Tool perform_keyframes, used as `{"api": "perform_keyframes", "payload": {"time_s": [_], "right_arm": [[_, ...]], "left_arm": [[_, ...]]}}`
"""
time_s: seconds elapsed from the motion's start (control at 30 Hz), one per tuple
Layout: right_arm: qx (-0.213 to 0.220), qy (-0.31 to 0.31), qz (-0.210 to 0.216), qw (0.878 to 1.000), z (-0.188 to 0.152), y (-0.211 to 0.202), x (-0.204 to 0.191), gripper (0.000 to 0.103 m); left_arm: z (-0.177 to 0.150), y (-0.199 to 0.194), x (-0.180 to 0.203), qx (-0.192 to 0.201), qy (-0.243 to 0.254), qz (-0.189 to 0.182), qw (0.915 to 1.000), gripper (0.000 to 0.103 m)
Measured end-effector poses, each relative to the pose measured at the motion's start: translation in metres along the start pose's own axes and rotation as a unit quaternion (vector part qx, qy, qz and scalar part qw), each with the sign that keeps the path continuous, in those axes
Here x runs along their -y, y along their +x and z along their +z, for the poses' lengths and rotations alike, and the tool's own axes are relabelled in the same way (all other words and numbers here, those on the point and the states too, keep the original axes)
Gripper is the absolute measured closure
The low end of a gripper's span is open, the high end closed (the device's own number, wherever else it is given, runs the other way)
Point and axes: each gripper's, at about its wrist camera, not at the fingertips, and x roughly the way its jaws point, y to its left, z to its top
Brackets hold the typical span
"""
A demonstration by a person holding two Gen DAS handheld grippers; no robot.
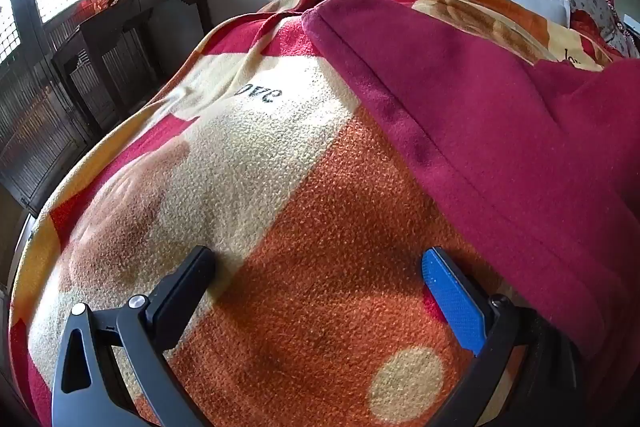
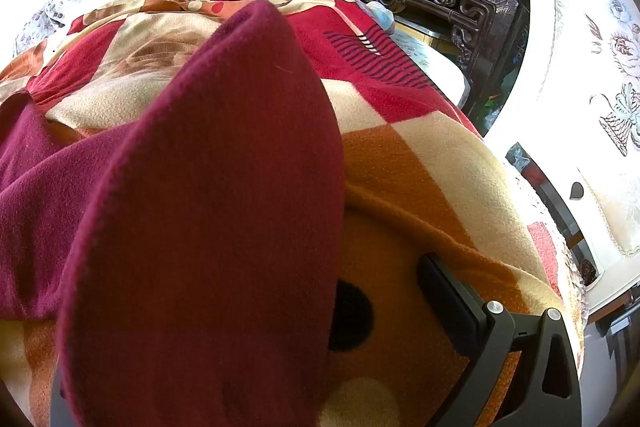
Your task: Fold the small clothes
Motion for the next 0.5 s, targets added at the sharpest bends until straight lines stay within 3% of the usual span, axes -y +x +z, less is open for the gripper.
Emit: {"api": "perform_keyframes", "payload": {"time_s": [0.4,0.5], "right_arm": [[0.000,0.000,0.000,1.000,0.0000,0.0000,0.0000,0.000],[0.000,0.000,0.000,1.000,0.0000,0.0000,0.0000,0.000]], "left_arm": [[0.0010,-0.0001,0.0010,-0.007,0.004,0.005,1.0000,0.000],[0.0053,-0.0021,0.0052,-0.041,0.031,0.005,0.9987,0.000]]}}
